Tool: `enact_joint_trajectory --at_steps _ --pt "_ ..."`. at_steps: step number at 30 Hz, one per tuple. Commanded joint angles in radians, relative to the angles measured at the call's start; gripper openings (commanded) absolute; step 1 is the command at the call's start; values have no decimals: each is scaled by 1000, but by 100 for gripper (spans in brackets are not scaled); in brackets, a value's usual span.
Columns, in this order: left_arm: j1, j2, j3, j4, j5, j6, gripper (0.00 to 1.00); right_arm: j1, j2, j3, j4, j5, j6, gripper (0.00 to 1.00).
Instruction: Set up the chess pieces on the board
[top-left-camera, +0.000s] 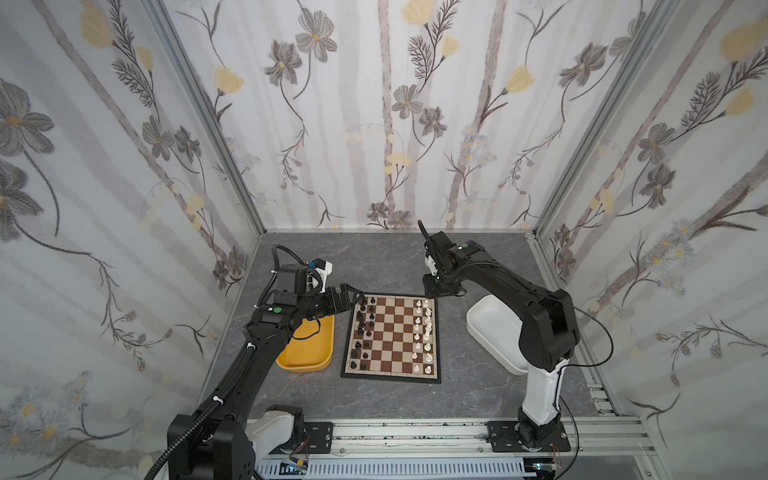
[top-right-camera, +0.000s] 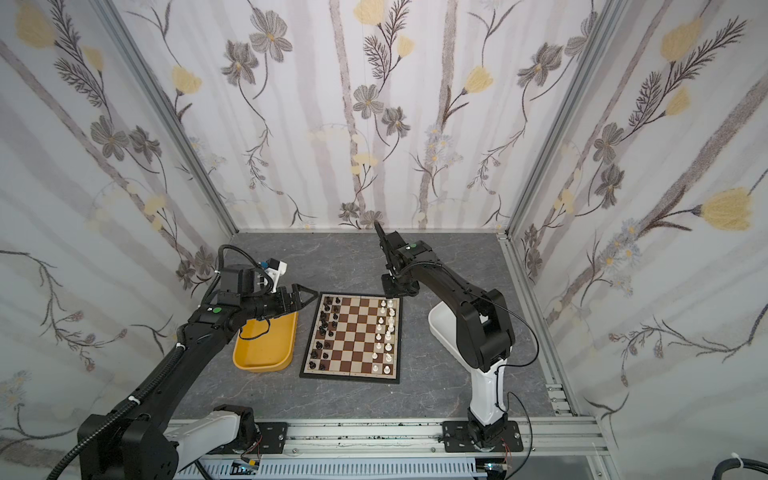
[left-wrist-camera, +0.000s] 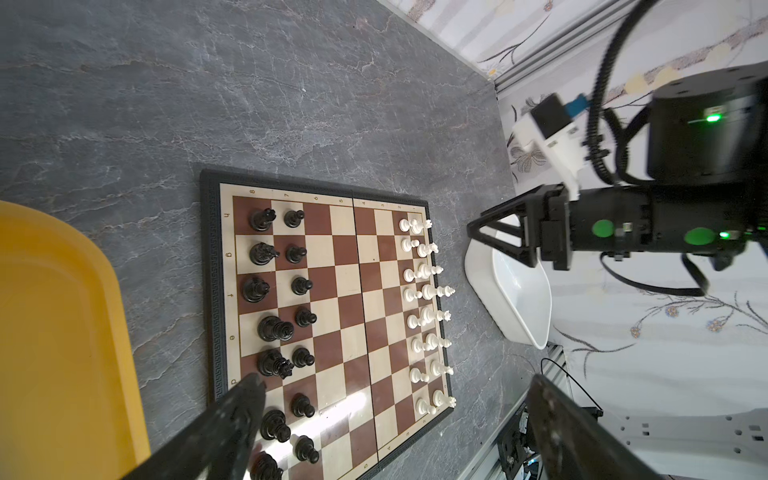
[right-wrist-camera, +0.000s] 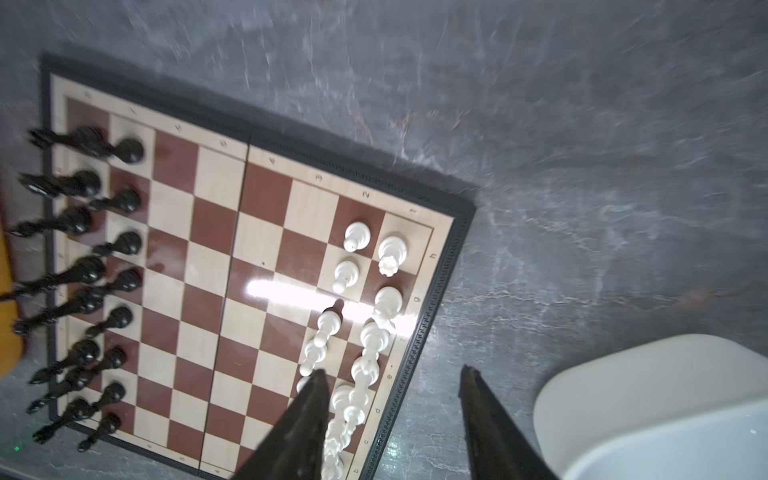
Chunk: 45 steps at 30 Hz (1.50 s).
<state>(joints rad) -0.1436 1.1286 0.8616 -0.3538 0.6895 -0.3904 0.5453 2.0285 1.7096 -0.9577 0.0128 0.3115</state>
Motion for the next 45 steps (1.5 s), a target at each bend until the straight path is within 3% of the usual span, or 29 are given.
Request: enact_joint_trajectory --at_steps 1,2,4,6,8,12,15,16,18,20,23,27,30,32,35,37,38,39,41,43,45 --pt "12 -2 -4 59 36 -25 100 -5 -151 -7 106 152 36 83" --pt "14 -3 -5 76 36 -38 100 -10 -213 -49 159 180 40 99" --pt "20 4 -11 118 26 -83 100 -32 -345 -151 272 250 68 100" --pt "25 10 -7 145 -61 -166 100 -72 -472 -243 348 266 70 100" --pt "31 7 2 139 -260 -305 100 -121 -614 -370 474 261 56 100" --pt "32 -4 -32 190 -632 -408 100 -232 -926 -707 829 329 54 100" --pt "14 -55 -147 373 -846 -271 100 -282 -1141 -1050 1227 404 -48 100" --pt "10 -74 -196 447 -888 -175 100 -297 -1189 -1147 1338 434 -69 100" --pt "9 -101 -273 552 -935 56 100 -325 -1221 -1257 1442 473 -92 100" --pt "10 -117 -346 619 -1016 193 100 -357 -1212 -1330 1476 470 -91 100" --pt "16 -99 -418 716 -1049 321 100 -369 -1146 -1436 1615 444 -110 100" --pt "74 51 -436 849 -1002 363 100 -373 -997 -1530 1873 452 -137 100" --pt "132 200 -499 1087 -916 315 100 -378 -875 -1530 1999 445 -191 100" --pt "134 324 -554 1313 -936 309 100 -384 -829 -1461 1889 438 -226 100" --pt "134 472 -588 1550 -883 338 100 -406 -704 -1541 2149 433 -286 100" --pt "137 429 -545 1380 -838 334 100 -432 -586 -1644 2499 397 -292 100" --pt "139 459 -542 1434 -799 357 100 -435 -570 -1651 2513 351 -302 100" --pt "139 445 -532 1382 -779 360 100 -434 -585 -1627 2411 326 -303 100" --pt "141 456 -533 1408 -791 356 100 -443 -500 -1593 2480 324 -307 100" --pt "143 442 -516 1350 -786 351 100 -459 -550 -1545 2286 310 -274 100" --pt "144 438 -510 1332 -790 350 100 -470 -523 -1574 2396 290 -275 100"
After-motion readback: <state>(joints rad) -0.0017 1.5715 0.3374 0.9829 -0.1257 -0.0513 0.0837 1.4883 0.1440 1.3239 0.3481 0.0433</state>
